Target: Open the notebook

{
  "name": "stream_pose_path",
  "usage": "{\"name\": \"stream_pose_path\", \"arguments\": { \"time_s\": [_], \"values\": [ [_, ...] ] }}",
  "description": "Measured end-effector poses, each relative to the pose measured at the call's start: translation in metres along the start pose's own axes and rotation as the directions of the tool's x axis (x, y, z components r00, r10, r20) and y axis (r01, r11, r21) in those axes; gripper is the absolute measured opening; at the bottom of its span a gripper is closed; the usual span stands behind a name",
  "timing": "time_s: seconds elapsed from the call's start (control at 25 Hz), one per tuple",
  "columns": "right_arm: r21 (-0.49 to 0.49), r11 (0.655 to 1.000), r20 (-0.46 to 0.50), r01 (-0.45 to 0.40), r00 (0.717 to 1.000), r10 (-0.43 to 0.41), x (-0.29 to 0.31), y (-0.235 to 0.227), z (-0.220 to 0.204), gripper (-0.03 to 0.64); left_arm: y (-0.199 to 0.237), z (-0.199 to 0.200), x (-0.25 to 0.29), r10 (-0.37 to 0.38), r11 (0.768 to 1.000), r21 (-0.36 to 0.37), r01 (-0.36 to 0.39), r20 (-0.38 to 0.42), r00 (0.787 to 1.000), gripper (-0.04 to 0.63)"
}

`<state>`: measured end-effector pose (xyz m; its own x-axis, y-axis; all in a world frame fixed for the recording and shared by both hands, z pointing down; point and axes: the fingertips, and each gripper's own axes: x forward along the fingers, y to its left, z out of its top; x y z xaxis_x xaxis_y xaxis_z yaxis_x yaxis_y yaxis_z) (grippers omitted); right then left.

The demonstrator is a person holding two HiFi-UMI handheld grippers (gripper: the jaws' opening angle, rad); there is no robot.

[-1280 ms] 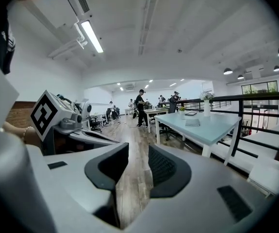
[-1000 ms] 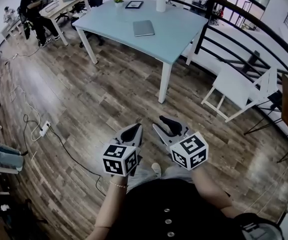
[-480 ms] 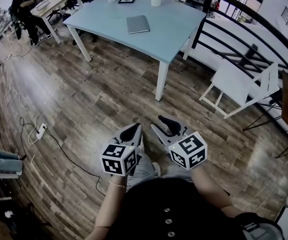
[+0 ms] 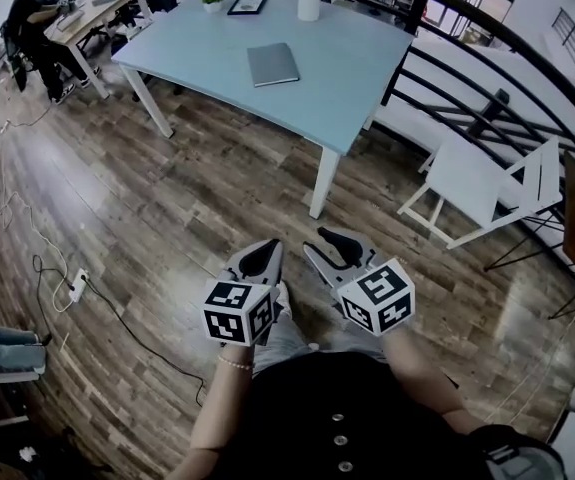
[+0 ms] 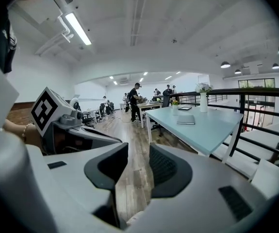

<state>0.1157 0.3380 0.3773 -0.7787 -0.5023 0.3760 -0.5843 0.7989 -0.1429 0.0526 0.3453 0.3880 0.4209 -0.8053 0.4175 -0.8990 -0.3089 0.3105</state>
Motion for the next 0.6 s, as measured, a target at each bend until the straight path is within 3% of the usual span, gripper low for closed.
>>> {"name": "stream_pose_path", "arguments": {
  "time_s": [0.6],
  "values": [
    [0.025, 0.995, 0.038, 0.099, 0.994, -0.100, 0.132, -0.059, 0.076, 0.130, 0.119, 0.091, 0.066, -0.076, 0.995, 0.066, 0.076, -0.008, 0.997, 0.017]
  ]
}}
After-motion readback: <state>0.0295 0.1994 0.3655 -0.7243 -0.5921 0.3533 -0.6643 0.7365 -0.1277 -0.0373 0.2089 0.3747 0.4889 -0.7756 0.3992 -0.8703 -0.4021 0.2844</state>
